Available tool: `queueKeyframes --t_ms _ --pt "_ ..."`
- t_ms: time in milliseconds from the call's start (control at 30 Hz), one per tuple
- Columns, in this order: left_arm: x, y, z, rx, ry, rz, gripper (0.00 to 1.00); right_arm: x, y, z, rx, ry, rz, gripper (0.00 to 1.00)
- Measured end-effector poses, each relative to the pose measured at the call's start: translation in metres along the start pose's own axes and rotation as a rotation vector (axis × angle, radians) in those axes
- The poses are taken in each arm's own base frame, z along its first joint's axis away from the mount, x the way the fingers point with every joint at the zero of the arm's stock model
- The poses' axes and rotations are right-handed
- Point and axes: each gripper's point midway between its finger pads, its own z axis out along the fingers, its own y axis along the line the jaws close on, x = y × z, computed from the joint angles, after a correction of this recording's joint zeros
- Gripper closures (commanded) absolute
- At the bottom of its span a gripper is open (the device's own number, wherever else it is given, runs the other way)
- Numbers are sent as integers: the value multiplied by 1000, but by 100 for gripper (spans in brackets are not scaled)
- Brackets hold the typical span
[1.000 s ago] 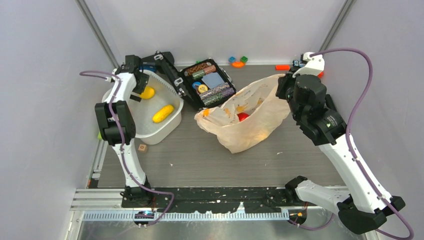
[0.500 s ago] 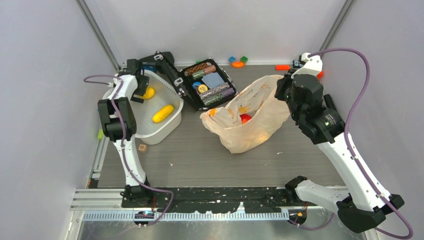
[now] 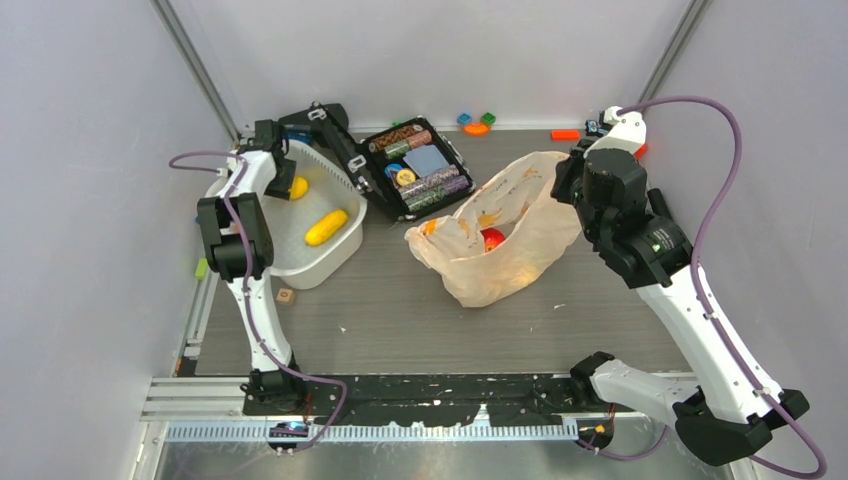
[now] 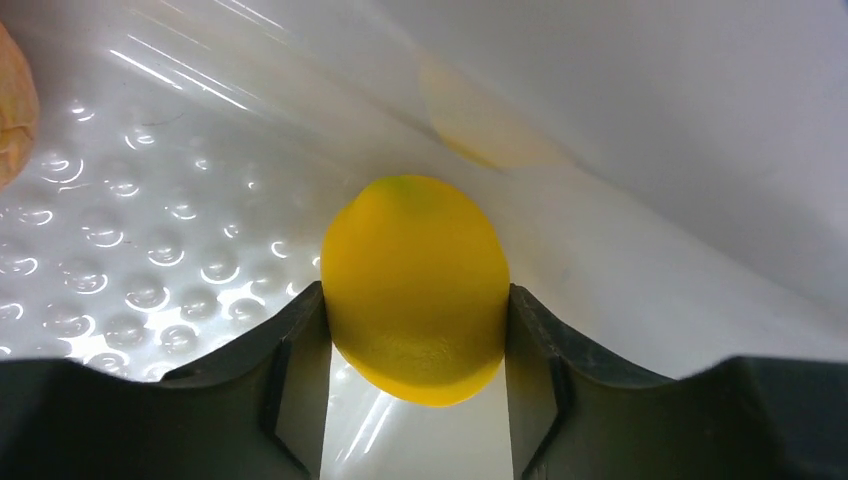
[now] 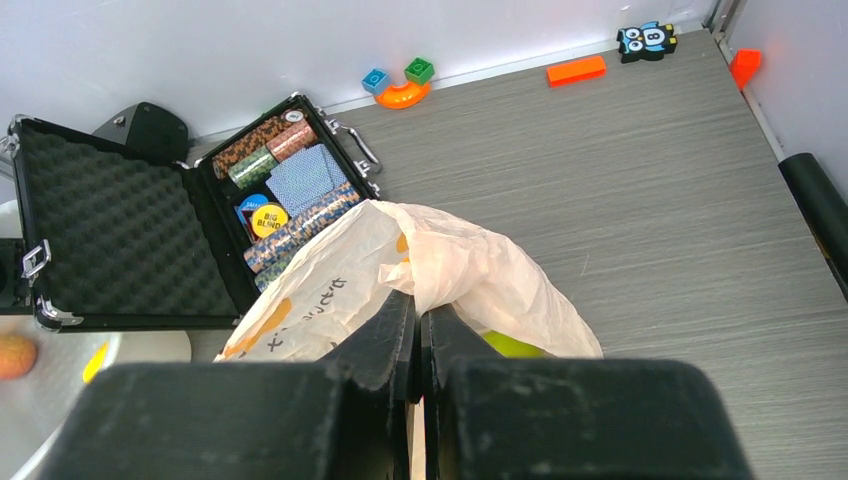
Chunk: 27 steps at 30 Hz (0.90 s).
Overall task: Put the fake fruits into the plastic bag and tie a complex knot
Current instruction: Pick up the fake fruit from the bin.
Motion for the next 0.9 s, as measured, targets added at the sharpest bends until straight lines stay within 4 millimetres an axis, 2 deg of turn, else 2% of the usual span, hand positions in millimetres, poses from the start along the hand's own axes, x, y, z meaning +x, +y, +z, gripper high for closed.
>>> queueKeyframes --t_ms 167,400,533,667,900 --pt "-1 -1 2 28 -13 4 80 -1 0 0 2 3 -3 95" --pt "0 10 -6 41 -8 38 82 1 -1 3 11 17 -18 95" --pt "-1 23 -20 41 -9 89 82 1 -3 2 16 21 -36 95" --pt "-9 26 -52 91 -24 134 82 1 -6 2 22 28 -57 95" --pt "-24 18 -147 281 -89 237 83 1 -10 2 -13 44 -91 95"
